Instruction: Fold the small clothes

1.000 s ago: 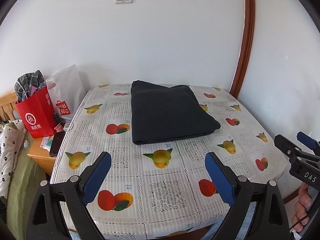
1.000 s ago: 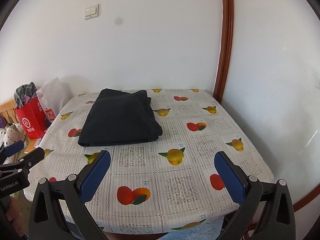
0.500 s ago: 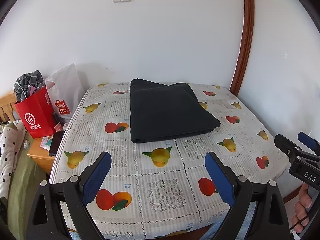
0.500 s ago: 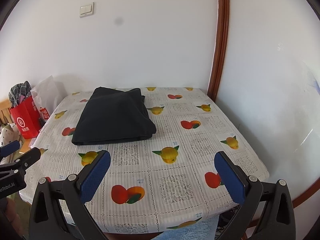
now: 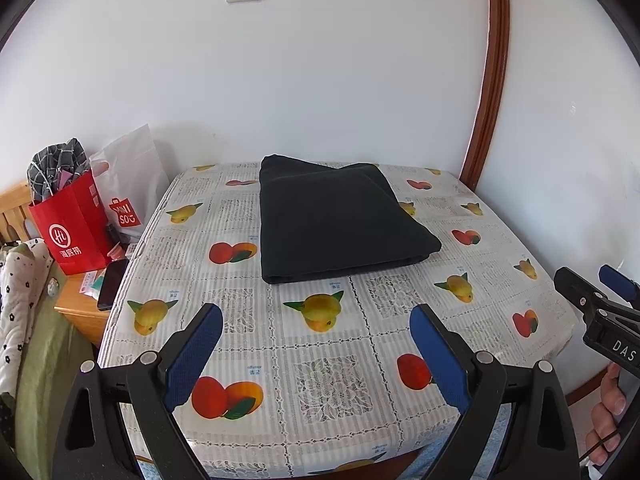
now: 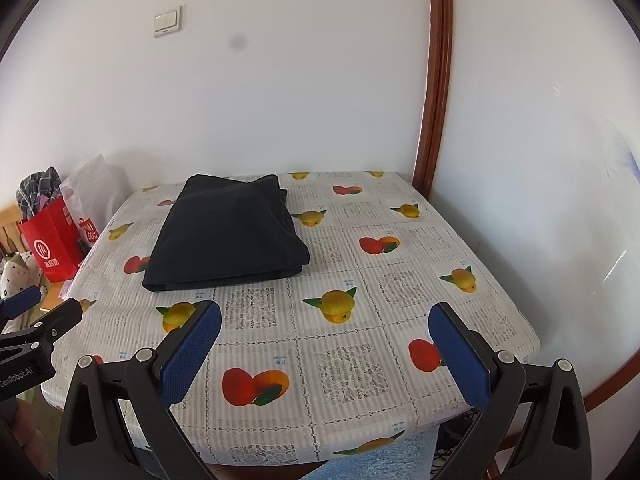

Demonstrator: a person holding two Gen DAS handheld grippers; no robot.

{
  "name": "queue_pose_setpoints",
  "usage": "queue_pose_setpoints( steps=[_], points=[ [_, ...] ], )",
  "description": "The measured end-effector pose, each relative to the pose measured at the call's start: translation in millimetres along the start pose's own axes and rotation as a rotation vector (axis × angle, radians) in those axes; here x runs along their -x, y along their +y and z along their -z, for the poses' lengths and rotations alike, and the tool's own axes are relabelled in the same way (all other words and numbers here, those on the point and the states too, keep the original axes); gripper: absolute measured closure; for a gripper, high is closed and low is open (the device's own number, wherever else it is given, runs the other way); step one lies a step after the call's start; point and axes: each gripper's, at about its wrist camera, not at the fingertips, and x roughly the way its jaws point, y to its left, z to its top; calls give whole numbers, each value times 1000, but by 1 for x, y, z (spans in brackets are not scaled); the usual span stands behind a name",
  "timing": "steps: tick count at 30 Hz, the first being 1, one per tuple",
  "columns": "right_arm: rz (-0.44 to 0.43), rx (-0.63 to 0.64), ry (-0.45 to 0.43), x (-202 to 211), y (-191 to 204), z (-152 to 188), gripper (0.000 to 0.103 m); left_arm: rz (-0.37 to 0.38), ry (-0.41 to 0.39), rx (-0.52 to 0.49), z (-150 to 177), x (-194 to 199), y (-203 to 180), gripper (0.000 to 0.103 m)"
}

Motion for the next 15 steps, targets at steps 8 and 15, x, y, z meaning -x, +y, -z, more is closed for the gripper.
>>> queue_pose_setpoints(
  steps=[8,15],
  points=[
    [0,4,-1,0,-1,0,1,-1,0,-2,0,0,1,8],
    [-4,9,-7,1,-2,0,1,-2,1,-2,0,0,2,8]
  ],
)
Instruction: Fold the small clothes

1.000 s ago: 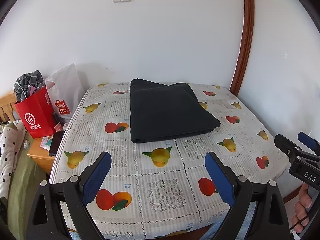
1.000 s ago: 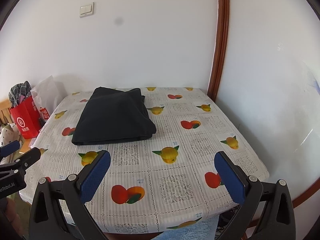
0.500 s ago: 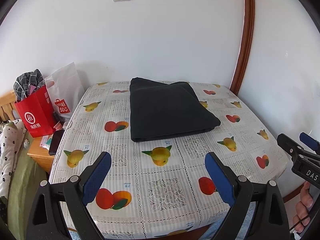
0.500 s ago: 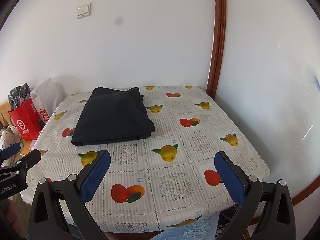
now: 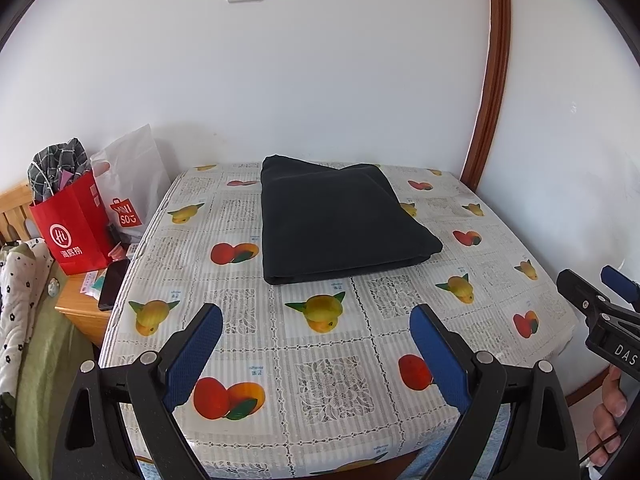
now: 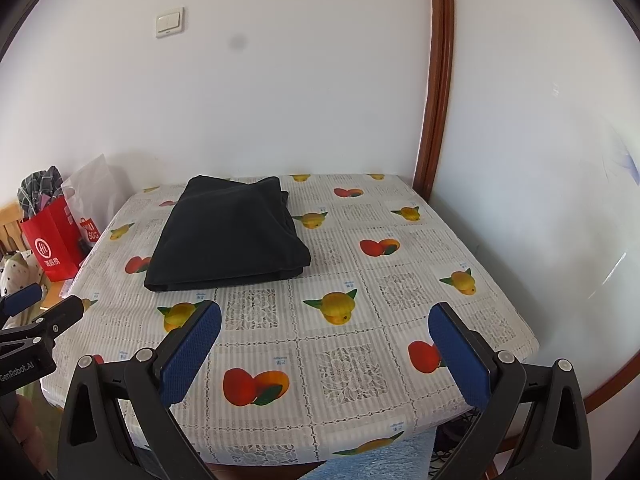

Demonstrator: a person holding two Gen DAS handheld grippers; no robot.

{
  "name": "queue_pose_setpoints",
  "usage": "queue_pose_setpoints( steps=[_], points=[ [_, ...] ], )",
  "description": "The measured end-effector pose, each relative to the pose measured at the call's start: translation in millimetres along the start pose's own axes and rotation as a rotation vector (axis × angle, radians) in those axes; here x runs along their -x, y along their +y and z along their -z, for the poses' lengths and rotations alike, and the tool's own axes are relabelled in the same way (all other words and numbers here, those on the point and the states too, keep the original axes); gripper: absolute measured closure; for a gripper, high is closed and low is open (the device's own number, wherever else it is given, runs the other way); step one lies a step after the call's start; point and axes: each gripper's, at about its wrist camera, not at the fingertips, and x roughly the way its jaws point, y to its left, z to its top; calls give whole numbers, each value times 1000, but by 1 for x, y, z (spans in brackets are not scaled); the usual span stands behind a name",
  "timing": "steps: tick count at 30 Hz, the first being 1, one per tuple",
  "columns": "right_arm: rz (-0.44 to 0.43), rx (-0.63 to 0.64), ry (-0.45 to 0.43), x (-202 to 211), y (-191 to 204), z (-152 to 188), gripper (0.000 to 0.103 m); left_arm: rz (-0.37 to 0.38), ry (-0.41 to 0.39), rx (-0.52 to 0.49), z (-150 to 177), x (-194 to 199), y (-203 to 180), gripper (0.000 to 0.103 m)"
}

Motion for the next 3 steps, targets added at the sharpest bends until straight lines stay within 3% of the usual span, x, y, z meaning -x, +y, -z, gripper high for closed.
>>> queue_pose_setpoints(
  steps=[3],
  points=[
    [2,10,-5,0,1,0,1,0,2,-3,0,-1,0,8]
  ],
)
